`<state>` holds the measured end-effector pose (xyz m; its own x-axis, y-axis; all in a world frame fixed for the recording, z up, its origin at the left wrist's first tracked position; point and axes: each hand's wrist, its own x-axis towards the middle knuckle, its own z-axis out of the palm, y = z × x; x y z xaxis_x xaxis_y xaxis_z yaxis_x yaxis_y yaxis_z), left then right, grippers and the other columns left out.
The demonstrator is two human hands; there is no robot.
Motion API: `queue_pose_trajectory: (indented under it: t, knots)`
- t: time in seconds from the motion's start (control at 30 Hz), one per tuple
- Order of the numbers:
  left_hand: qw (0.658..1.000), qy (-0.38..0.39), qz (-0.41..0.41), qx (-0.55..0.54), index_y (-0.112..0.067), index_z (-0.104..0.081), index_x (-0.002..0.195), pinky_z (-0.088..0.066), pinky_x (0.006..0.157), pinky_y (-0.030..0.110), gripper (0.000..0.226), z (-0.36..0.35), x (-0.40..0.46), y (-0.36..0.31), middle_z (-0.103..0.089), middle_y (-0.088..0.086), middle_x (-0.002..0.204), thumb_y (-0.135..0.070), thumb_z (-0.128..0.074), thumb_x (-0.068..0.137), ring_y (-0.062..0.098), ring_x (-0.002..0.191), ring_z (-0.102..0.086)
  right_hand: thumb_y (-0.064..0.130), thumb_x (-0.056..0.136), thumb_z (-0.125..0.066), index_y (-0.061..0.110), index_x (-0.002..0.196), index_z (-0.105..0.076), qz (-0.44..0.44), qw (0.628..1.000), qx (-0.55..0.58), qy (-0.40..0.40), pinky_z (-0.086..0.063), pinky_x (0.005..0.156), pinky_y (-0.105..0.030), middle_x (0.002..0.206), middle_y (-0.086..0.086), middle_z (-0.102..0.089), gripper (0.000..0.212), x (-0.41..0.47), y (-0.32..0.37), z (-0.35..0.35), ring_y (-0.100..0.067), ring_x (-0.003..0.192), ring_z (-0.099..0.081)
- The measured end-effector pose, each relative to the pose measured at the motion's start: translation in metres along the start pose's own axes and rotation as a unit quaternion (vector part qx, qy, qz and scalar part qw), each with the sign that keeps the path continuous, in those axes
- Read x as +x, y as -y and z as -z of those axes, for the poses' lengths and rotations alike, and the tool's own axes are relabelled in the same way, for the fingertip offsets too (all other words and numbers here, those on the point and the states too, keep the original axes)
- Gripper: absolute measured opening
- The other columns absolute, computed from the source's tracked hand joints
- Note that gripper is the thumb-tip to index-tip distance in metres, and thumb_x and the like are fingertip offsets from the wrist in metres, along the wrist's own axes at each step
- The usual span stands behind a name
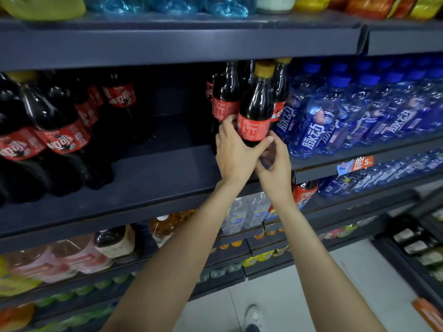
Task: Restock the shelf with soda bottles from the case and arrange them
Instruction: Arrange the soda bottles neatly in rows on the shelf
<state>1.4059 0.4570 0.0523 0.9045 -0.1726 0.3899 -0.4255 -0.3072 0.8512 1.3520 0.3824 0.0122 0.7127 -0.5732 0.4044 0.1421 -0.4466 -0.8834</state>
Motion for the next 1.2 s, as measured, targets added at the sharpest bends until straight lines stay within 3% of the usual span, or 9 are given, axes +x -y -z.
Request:
queue_pose_trajectory:
  t: [0.13,0.23,0.33,0.47,0.63,0.8,0.93,1.03,1.2]
  knots:
    - [0.982,0.103,-0.006,-0.160,-0.028,-0.040,0.120,-0.050,0.093,0.028,0.074,0.031,0.006,0.015,-0.059,-0.013,0.113,-0.028,-0.087,0.062,0.002,0.107,-0.059,0.012,0.075,-0.073,0.027,0.122,-0.045,0.009,0.997,-0.009,0.074,-0.048,0.095,-0.041,0.118,-0.002,-0.048,0.057,0.005,0.011,0.015,-0.016,0.108,-0.052]
    - [0.956,0.191,0.015,-0.225,-0.017,-0.042,0.127,-0.050,0.087,0.020,0.074,0.071,0.005,0.027,-0.062,-0.005,0.113,-0.010,-0.084,0.066,0.002,0.105,-0.061,0.020,0.072,-0.081,0.028,0.127,-0.037,-0.009,0.975,0.006,0.222,-0.045,0.098,-0.026,0.124,0.008,-0.053,0.071,0.004,0.031,0.014,-0.002,0.115,-0.051]
    - [0.946,0.217,0.019,-0.241,-0.016,-0.046,0.131,-0.045,0.101,0.027,0.075,0.111,0.000,0.037,-0.062,-0.001,0.123,-0.030,-0.080,0.066,0.012,0.117,-0.058,0.021,0.073,-0.080,0.027,0.140,-0.028,-0.007,0.941,0.030,0.338,-0.040,0.103,-0.020,0.132,0.013,-0.050,0.086,0.000,0.051,-0.006,0.003,0.122,-0.048]
    - [0.942,0.208,0.029,-0.261,-0.012,-0.036,0.145,-0.036,0.111,0.039,0.096,0.157,-0.008,0.054,-0.049,0.009,0.142,-0.050,-0.079,0.068,0.024,0.131,-0.047,0.015,0.077,-0.077,0.028,0.148,-0.017,-0.023,0.903,0.072,0.423,-0.043,0.105,-0.036,0.137,0.002,-0.050,0.094,-0.006,0.058,-0.044,-0.010,0.123,-0.052]
    - [0.976,0.127,0.003,-0.174,-0.014,-0.028,0.147,-0.036,0.109,0.023,0.071,0.195,-0.008,0.061,-0.043,-0.001,0.144,-0.028,-0.065,0.089,0.003,0.129,-0.045,0.011,0.073,-0.080,0.027,0.147,-0.023,-0.003,0.939,0.090,0.332,-0.048,0.093,-0.024,0.123,0.005,-0.058,0.094,-0.023,0.070,-0.093,-0.005,0.109,-0.057]
    - [0.998,-0.003,-0.042,0.044,-0.018,-0.035,0.146,-0.042,0.102,0.021,0.060,0.207,-0.008,0.058,-0.050,-0.005,0.135,-0.014,-0.061,0.092,0.000,0.120,-0.047,0.030,0.068,-0.083,0.036,0.139,-0.027,0.049,0.985,0.003,0.168,-0.053,0.084,-0.038,0.107,0.006,-0.064,0.091,-0.028,0.083,-0.145,-0.010,0.097,-0.062]
    - [0.946,-0.193,-0.155,0.209,-0.014,-0.056,0.128,-0.048,0.091,0.029,0.041,0.225,-0.021,0.070,-0.060,0.003,0.120,-0.011,-0.060,0.087,0.017,0.108,-0.055,0.035,0.068,-0.082,0.035,0.142,-0.024,0.033,0.991,-0.080,0.103,-0.048,0.079,-0.036,0.116,-0.001,-0.062,0.094,-0.019,0.093,-0.186,-0.020,0.100,-0.062]
    - [0.889,-0.309,-0.158,0.300,-0.009,-0.052,0.129,-0.040,0.092,0.033,0.049,0.242,-0.020,0.083,-0.057,0.014,0.117,-0.016,-0.066,0.082,0.023,0.108,-0.045,0.036,0.067,-0.082,0.029,0.143,-0.027,0.004,0.993,-0.095,0.076,-0.047,0.079,-0.038,0.128,-0.007,-0.054,0.094,-0.006,0.099,-0.215,-0.028,0.108,-0.059]
    - [0.889,-0.274,-0.074,0.359,-0.002,-0.033,0.143,-0.036,0.098,0.037,0.090,0.255,-0.003,0.090,-0.045,0.023,0.131,-0.028,-0.080,0.071,0.034,0.116,-0.044,0.042,0.068,-0.080,0.012,0.141,-0.036,0.028,0.987,-0.142,0.066,-0.048,0.082,-0.040,0.135,-0.012,-0.046,0.090,0.007,0.101,-0.246,-0.027,0.120,-0.049]
